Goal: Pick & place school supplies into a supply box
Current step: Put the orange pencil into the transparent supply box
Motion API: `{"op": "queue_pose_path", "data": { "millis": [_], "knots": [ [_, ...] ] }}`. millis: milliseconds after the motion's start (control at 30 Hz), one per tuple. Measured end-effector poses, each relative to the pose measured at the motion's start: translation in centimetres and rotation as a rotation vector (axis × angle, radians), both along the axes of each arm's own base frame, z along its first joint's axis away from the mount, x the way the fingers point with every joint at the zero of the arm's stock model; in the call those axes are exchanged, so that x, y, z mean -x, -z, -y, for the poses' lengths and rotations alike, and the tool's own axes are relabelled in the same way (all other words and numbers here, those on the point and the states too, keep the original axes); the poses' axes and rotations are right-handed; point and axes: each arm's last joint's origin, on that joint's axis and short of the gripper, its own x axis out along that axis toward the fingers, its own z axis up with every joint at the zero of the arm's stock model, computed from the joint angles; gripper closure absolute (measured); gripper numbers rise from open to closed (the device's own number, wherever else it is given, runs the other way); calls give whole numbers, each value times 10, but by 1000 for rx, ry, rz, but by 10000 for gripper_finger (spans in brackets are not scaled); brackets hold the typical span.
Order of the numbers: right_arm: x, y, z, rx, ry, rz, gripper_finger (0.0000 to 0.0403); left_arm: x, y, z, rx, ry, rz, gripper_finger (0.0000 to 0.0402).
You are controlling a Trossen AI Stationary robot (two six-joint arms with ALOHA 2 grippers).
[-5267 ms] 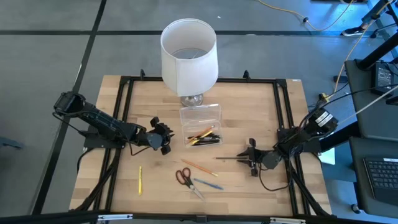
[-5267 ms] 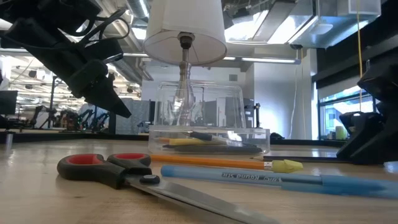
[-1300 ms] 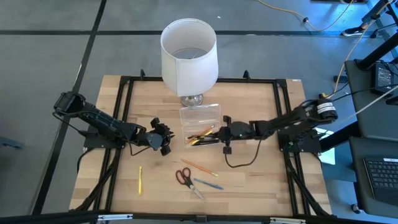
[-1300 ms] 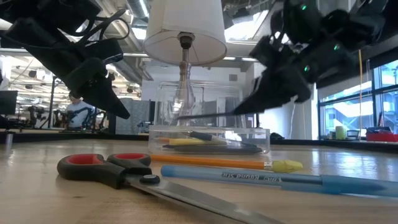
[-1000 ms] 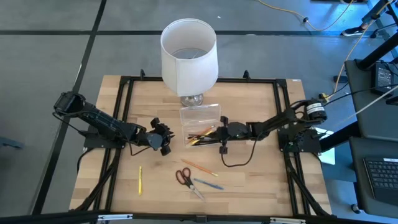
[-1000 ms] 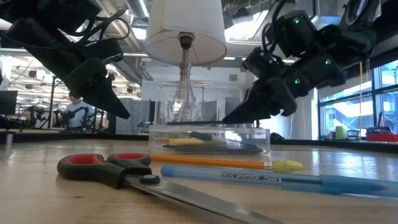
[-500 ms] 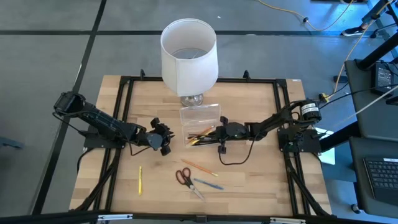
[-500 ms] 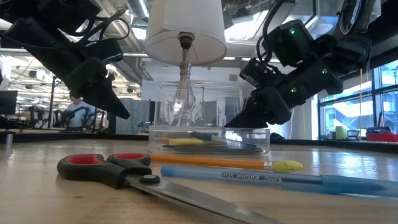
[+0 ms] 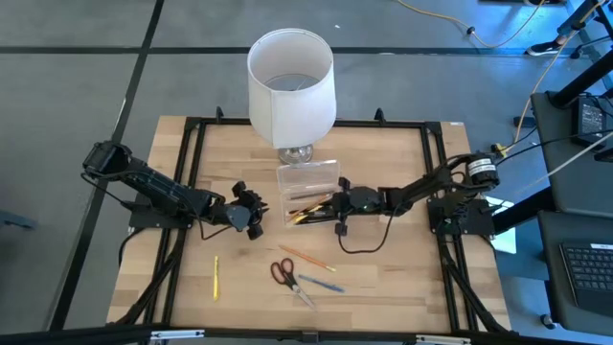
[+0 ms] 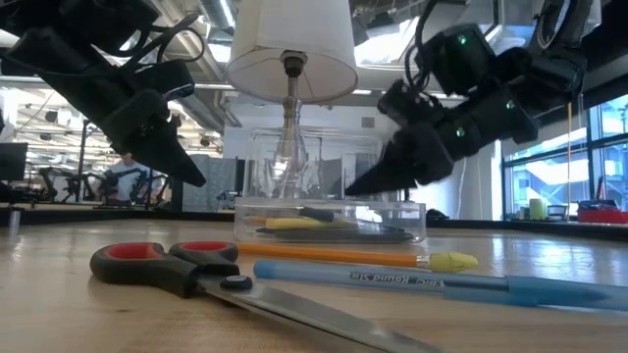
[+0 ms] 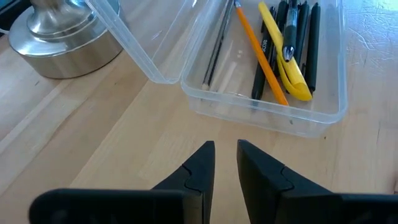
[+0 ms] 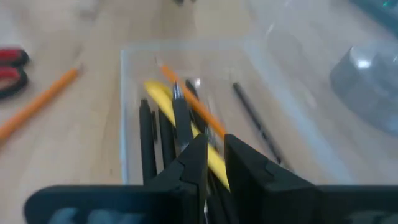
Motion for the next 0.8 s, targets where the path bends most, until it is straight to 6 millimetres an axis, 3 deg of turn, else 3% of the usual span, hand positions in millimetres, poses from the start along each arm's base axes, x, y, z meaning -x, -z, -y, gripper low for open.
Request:
{"op": "queue_pose_path", "data": {
  "millis": [133, 333, 533, 800],
  "knots": [
    [8, -20, -3, 20, -22, 12, 344, 0, 0, 1, 30, 28, -5, 339],
    [33, -46, -13, 10, -93, -112, 344, -3, -1, 3, 82, 78, 12, 320],
    [54, -60, -21, -2, -131, -187, 344, -5, -4, 4, 59, 113, 34, 282],
    [53, -64, -24, -47, -160, -156, 344, -7, -6, 8, 116, 174, 49, 245]
  ]
}}
